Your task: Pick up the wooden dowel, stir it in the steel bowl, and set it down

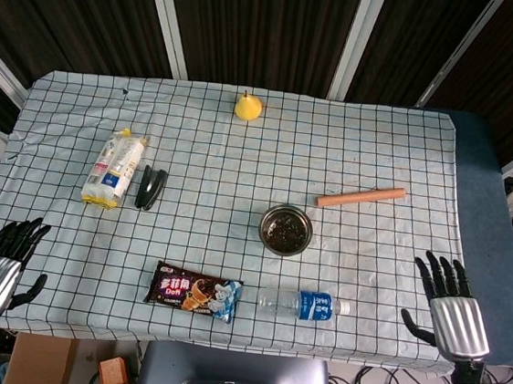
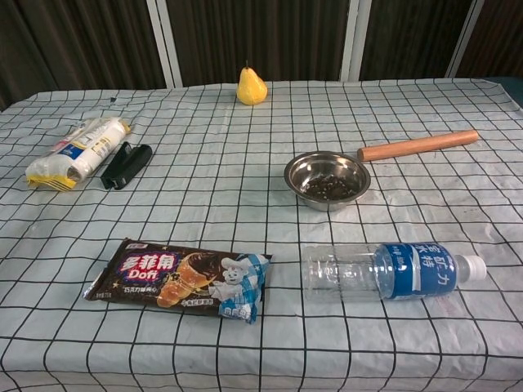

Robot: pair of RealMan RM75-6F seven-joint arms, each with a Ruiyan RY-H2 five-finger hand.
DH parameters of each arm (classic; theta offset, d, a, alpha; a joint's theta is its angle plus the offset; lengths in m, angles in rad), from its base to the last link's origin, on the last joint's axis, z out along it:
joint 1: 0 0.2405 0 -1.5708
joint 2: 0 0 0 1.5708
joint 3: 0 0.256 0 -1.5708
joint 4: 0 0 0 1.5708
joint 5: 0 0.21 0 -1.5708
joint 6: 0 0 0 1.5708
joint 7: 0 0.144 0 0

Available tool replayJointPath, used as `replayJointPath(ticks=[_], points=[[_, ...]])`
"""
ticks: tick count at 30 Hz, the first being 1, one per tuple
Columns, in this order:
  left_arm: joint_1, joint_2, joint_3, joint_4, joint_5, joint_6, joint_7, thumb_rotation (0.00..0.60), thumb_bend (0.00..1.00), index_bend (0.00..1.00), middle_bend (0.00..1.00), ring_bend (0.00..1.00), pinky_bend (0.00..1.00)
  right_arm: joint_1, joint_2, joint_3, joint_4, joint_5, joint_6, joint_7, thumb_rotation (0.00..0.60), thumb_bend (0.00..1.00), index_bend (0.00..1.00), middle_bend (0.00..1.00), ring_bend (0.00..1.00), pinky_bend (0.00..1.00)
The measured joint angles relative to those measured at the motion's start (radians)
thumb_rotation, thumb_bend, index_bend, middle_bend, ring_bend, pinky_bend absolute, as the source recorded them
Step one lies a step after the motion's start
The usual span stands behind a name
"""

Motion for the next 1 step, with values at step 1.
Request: replayJointPath(ticks=[1], points=[[0.001, 0.001, 0.0, -0.001, -0.001, 0.0, 0.0, 0.6, 0.39, 0.0, 0.0, 0.0, 0.0, -0.01, 0.004, -0.002, 0.011, -0.002, 0.002, 0.003, 0.446, 0.26, 0.0, 0.0, 0.0, 0.0]])
